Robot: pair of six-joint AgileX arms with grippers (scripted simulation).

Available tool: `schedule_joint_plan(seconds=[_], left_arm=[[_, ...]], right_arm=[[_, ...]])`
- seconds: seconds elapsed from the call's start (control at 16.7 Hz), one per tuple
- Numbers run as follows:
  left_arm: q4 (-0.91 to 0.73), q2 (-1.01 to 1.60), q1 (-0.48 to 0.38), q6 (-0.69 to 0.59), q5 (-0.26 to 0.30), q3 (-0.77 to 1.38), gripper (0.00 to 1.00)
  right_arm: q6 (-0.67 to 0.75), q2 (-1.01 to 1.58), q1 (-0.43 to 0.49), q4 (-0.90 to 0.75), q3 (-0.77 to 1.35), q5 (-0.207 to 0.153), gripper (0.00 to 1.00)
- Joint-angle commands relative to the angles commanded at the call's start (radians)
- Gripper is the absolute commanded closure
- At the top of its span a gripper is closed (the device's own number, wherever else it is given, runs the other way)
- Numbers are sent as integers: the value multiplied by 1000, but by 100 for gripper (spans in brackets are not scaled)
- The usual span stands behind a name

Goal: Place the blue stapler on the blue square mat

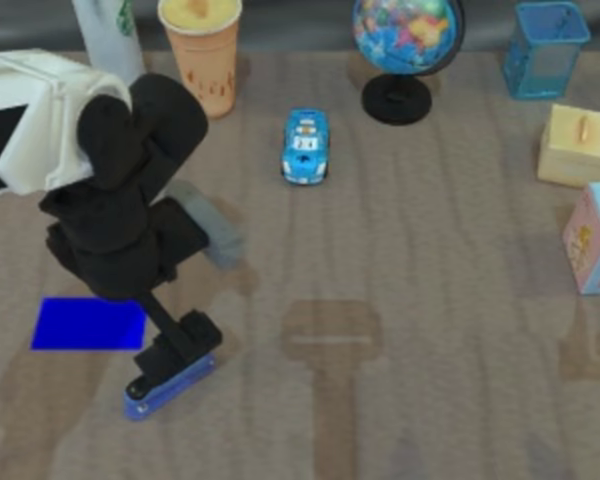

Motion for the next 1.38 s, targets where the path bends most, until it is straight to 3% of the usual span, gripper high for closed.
schedule_joint_plan(seconds=[0.24,0.72,1.02,1.38], left_arm=[[41,17,3,2,0,-27,0],[385,179,5,7,1,-202,0],[402,189,5,8,1,-213,0],[402,189,5,8,1,-213,45]], right_arm=[[0,0,0,0,0,0,0],[0,0,0,0,0,0,0],[0,0,0,0,0,0,0],[0,0,0,0,0,0,0]])
